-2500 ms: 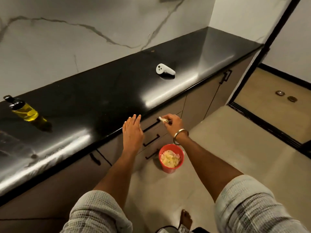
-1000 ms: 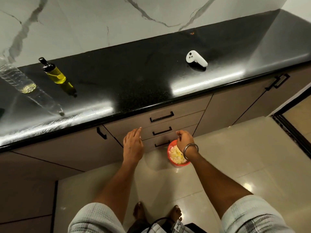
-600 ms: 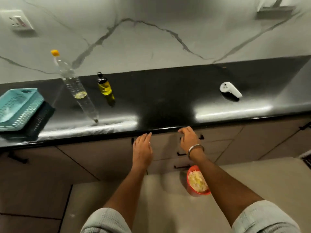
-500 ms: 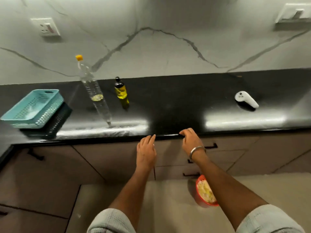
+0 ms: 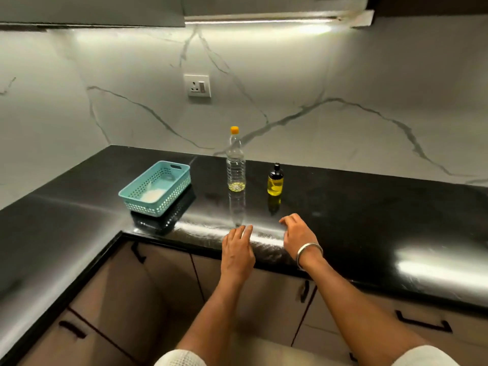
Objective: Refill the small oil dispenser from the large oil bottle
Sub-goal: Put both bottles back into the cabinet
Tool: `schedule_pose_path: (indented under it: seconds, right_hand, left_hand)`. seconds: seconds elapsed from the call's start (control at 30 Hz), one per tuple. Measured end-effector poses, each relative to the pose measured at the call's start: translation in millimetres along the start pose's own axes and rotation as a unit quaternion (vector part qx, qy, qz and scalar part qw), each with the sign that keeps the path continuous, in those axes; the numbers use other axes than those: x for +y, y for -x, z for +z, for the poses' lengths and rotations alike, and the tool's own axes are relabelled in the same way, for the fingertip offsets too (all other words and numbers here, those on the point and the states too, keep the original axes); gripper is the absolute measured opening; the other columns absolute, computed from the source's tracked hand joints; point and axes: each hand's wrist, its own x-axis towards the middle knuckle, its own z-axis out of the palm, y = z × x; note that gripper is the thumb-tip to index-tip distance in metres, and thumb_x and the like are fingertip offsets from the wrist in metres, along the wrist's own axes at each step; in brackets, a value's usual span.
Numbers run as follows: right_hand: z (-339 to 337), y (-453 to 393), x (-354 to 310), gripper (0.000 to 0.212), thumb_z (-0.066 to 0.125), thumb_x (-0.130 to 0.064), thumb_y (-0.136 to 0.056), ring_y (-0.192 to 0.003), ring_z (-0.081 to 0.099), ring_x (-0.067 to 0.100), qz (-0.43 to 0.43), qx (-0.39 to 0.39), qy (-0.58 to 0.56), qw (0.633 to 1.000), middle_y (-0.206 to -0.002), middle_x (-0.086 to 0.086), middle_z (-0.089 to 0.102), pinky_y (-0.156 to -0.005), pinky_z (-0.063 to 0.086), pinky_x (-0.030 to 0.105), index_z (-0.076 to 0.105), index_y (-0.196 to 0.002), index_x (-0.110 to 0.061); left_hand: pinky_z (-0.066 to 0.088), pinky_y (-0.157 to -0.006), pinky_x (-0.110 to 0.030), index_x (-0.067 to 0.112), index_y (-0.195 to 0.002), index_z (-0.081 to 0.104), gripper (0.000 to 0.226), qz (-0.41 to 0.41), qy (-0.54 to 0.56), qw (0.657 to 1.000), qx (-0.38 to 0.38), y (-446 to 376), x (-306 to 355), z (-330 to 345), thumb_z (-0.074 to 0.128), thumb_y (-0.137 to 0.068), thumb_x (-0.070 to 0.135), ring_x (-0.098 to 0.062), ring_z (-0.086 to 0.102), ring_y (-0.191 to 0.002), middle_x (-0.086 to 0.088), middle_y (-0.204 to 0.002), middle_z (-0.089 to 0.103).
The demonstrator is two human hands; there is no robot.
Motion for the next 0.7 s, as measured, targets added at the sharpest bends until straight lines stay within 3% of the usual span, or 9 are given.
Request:
schedule_pose_path:
  seconds: [0.37, 0.7]
  right_hand:
    - [30, -91, -2, 0.029, 0.046, -0.001, -0.088, -0.100, 0.058, 0.026, -0.018, 0.018, -0.002, 1.000, -0.117, 0.006, 0.053, -0.085, 0.050, 0.033, 0.059, -0.113, -0.011]
    - [38, -172, 38, 0.028, 0.046, -0.003, -0.088, -0.100, 0.057, 0.029, 0.000, 0.002, -0.020, 1.000, -0.117, 0.007, 0.053, -0.082, 0.052, 0.041, 0.057, -0.113, -0.010]
  left_hand:
    - [0.025, -0.112, -0.035, 0.018, -0.145, 0.042, 0.047, -0.023, -0.003, 0.999, 0.023, -77, -22, 6, 0.037, -0.098, 0.012, -0.019, 0.037, -0.135, -0.002, -0.144, 0.046]
    - [0.025, -0.111, -0.033, 0.019, -0.144, 0.043, 0.046, -0.052, -0.015, 0.998, 0.021, -157, -18, 39, 0.037, -0.098, 0.014, -0.018, 0.037, -0.133, -0.002, -0.142, 0.047]
